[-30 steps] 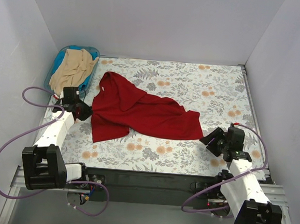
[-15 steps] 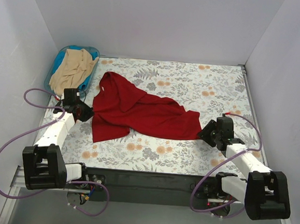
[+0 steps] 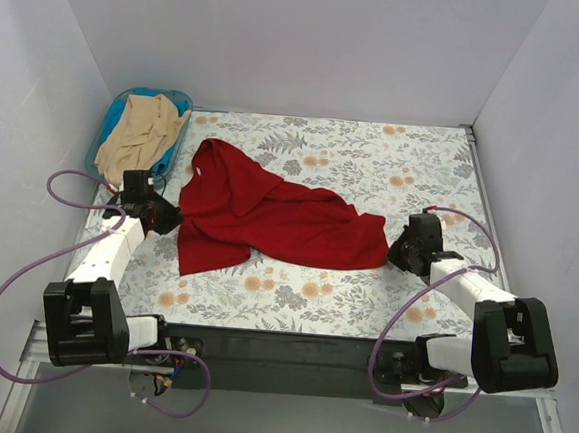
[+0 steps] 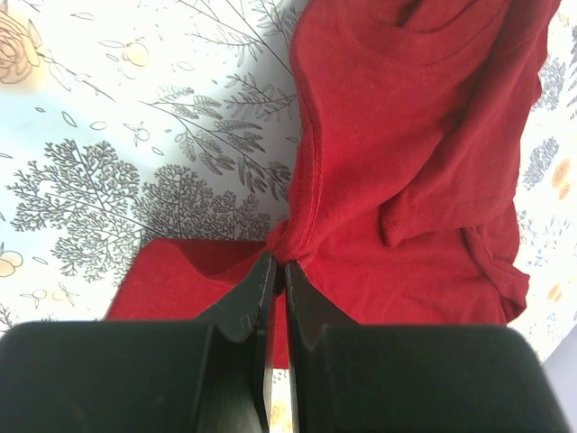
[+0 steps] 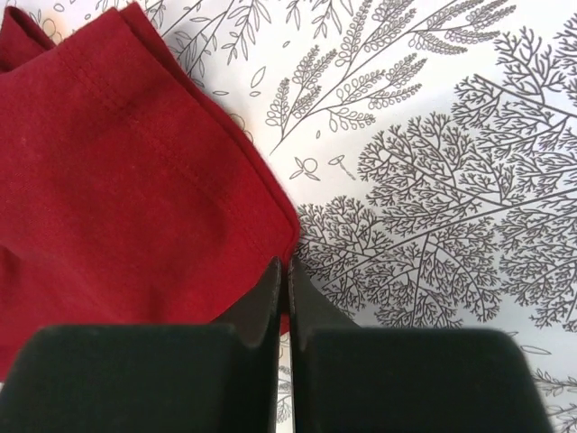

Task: Fold and stack the t-shirts
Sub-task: Flatten the tshirt out

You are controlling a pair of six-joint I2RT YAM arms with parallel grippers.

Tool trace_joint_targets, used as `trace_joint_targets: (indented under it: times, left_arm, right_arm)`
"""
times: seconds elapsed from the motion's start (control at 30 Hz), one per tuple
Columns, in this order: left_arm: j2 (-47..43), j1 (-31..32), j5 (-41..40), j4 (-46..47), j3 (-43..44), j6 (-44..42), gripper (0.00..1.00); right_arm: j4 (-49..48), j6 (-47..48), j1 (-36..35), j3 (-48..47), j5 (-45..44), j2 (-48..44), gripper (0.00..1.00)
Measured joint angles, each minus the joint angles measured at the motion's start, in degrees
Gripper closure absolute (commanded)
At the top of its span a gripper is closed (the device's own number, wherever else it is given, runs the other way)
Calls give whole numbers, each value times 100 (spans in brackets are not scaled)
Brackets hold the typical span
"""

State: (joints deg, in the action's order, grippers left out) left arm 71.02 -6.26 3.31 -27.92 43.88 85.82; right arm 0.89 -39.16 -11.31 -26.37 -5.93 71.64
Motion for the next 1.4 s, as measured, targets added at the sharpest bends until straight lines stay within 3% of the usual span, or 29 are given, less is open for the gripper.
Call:
trace_joint_targets:
  times: [0.13,0.3,0.53,0.73,0.83,1.13,1.4]
  left_arm:
    - [-17,0,125,-149,227,11,100]
    - [-321,0,186,-415,1152,87,100]
    - [-732,0,136,-822,3362,339,100]
    - [-826,57,-155,-1423,5578,422,100]
    - [-986,192,-400,-1528,6260,422,100]
    - [-831,234,-546,-1207,6592,479,100]
    - [1088,238,-334,-70,6345,472,100]
  right_arm:
    - [651,122,15,-702,186,-83,99]
    - [1263,238,269,-2570,579,-627,99]
    - [1593,131,1108,-4610,1467,-1156,99]
    - [2028,37,1405,-5495,1878,-1412,99]
    - [2234,42,1425,-5777,1943,-1652,99]
    - [2079,166,1425,-6553,1982,-1488,99]
    - [1045,140,1429,-6489,2398,647,99]
